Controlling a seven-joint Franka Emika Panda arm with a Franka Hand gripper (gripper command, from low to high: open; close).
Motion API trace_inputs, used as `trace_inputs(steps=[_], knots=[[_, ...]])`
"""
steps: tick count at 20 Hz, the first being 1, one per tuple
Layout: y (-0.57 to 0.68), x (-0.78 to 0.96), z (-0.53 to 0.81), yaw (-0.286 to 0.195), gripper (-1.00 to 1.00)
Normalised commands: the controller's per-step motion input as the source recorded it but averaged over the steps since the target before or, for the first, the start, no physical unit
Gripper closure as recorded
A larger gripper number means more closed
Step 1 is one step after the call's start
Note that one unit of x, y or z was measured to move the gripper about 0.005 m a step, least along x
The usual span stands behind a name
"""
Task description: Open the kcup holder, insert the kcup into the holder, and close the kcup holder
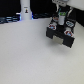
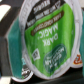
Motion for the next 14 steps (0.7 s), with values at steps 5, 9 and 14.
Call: trace_inputs(steps=[5,9,14], knots=[[0.0,0.11,-0.12,-0.01,1.0],[0.05,0.04,-0.25,0.002,1.0],[0.17,0.0,0.2,-0.012,1.0]])
